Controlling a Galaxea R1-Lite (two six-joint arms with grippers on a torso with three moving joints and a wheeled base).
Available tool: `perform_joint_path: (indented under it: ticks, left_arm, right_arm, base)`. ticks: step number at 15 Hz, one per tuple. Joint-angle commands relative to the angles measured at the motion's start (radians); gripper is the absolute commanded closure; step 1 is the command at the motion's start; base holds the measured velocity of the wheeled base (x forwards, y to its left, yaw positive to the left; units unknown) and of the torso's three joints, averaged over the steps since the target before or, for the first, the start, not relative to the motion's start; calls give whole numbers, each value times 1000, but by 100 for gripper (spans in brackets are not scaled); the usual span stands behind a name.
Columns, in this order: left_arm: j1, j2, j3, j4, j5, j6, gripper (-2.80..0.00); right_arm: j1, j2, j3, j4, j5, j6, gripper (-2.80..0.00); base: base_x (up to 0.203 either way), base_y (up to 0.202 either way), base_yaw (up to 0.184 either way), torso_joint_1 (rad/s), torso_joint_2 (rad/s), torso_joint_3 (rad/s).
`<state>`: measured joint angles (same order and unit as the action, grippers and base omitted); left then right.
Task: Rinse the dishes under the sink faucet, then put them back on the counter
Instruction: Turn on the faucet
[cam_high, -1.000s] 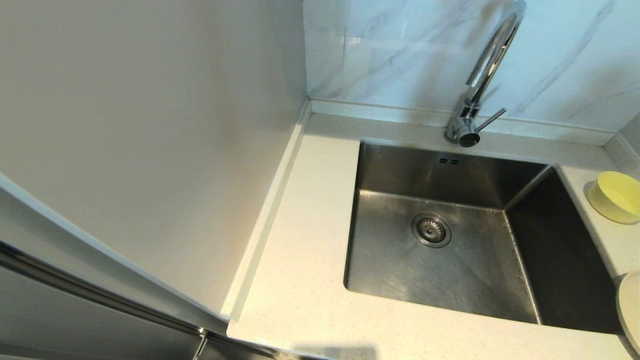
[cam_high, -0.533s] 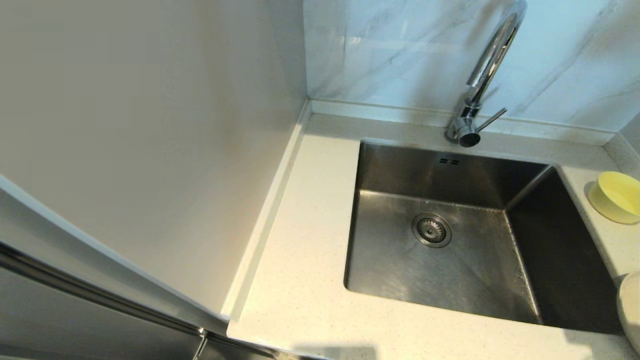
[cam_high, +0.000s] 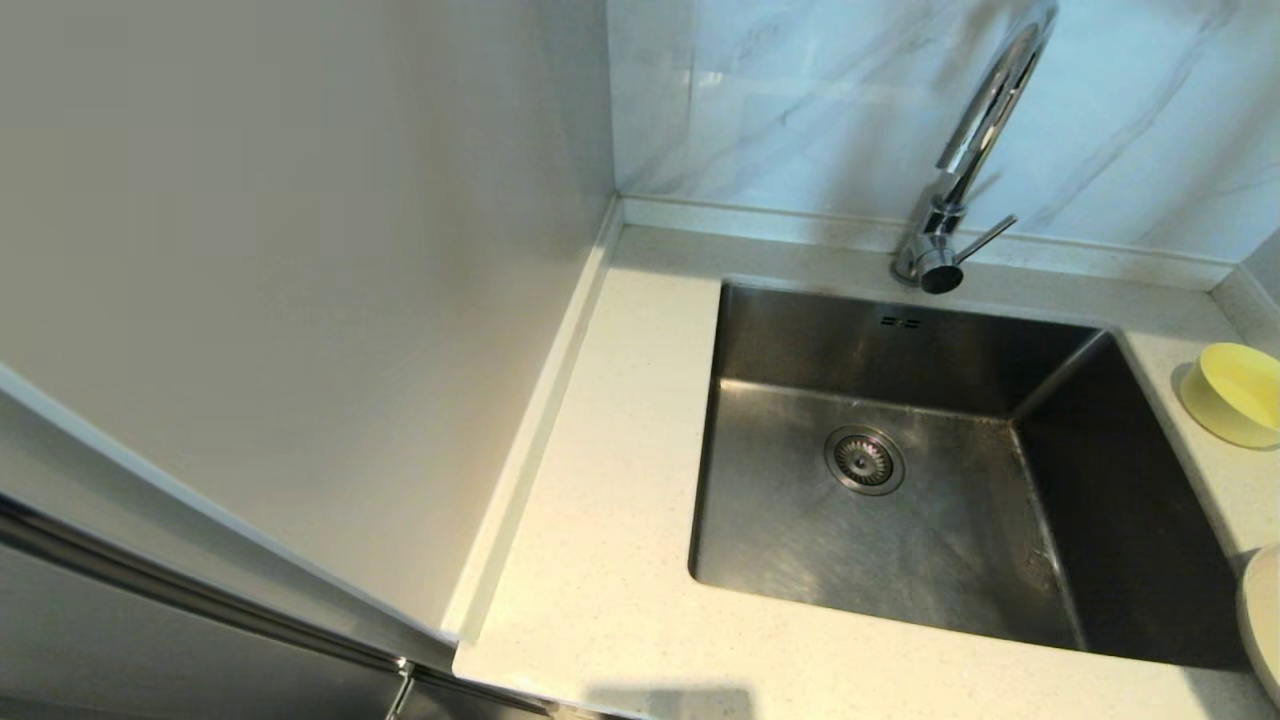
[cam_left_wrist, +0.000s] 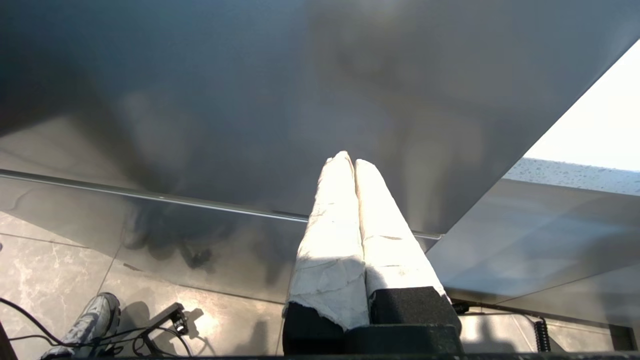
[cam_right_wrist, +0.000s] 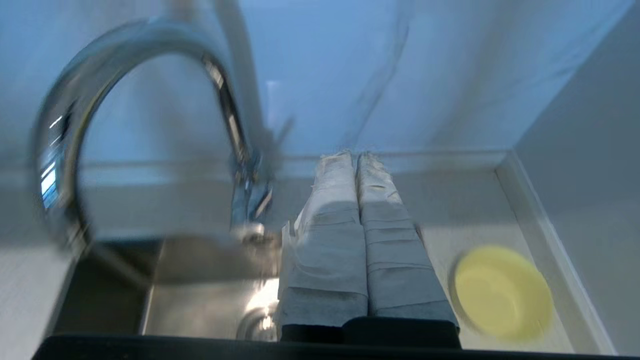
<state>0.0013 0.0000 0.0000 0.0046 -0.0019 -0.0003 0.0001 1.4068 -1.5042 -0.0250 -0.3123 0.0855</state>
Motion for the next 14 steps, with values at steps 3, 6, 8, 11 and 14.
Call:
perform_joint_path:
  ticks: [3, 6, 8, 11, 14]
  left_arm:
    - [0, 0, 0, 0, 0, 0, 0]
    - [0, 0, 0, 0, 0, 0, 0]
    - [0, 0, 0, 0, 0, 0, 0]
    - [0, 0, 0, 0, 0, 0, 0]
    - [0, 0, 0, 0, 0, 0, 0]
  right_arm:
    - [21, 286, -78, -232, -85, -15, 0]
    - [47, 396, -103, -293, -124, -29, 0]
    - [50, 446, -112, -306, -126, -27, 0]
    - [65, 481, -128, -336, -126, -31, 0]
    - [97, 505, -128, -329, -127, -32, 0]
  base:
    - [0, 0, 0, 0, 0, 0]
    - [0, 0, 0, 0, 0, 0]
    - [0, 0, 0, 0, 0, 0]
    - [0, 0, 0, 0, 0, 0]
    - [0, 0, 0, 0, 0, 0]
